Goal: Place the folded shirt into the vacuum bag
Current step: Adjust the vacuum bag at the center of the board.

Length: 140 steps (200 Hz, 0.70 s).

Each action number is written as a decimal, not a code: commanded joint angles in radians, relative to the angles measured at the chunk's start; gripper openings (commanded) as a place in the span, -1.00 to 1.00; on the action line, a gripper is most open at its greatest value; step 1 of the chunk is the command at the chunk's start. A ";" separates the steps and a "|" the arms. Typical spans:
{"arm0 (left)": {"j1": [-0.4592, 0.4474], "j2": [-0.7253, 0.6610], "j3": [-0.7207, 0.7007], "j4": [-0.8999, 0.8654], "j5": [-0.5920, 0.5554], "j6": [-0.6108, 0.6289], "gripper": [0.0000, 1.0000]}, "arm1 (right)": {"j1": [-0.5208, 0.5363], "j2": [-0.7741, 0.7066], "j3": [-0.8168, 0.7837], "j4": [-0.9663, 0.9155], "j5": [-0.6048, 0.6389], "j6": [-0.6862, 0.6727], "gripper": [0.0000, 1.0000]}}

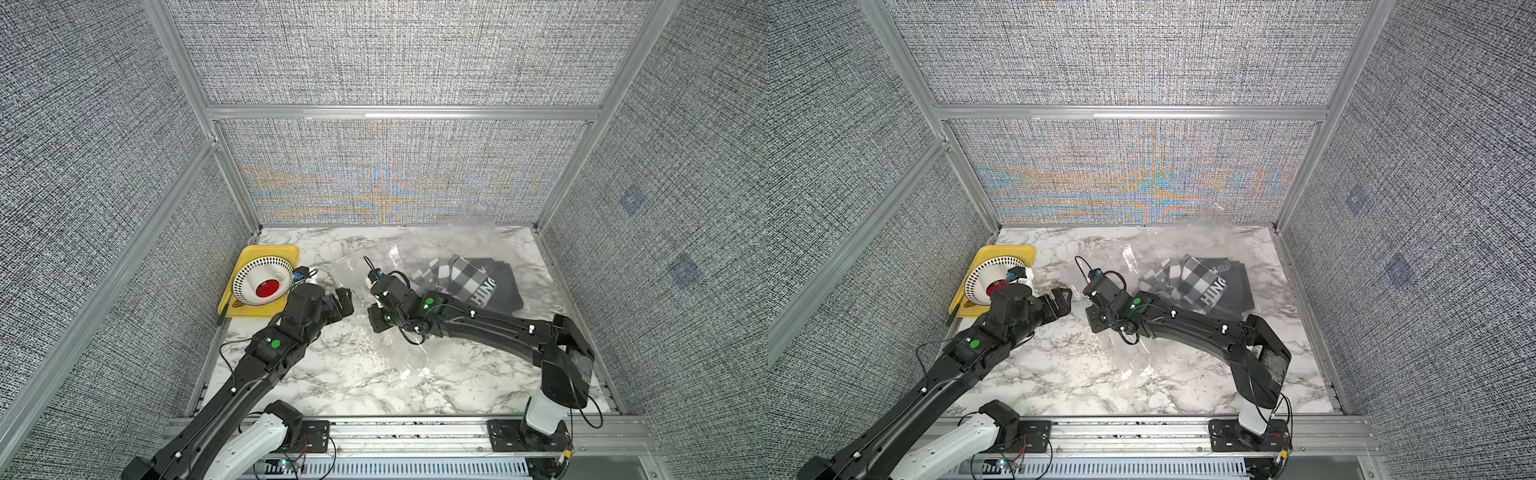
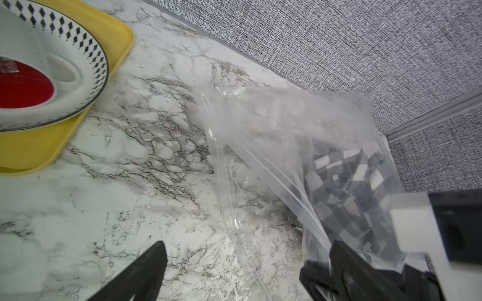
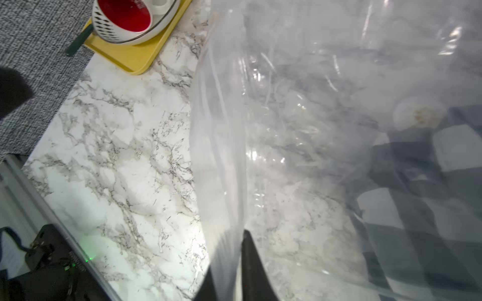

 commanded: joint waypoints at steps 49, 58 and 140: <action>0.025 0.151 0.152 -0.048 0.165 0.049 0.98 | -0.077 -0.075 0.016 -0.045 -0.108 -0.050 0.58; 0.025 0.166 0.164 -0.042 0.202 0.064 0.98 | -0.094 -0.104 -0.004 -0.042 -0.106 -0.049 0.71; -0.074 0.340 0.337 -0.056 0.283 0.093 0.93 | -0.428 -0.388 -0.261 0.024 -0.110 -0.020 0.96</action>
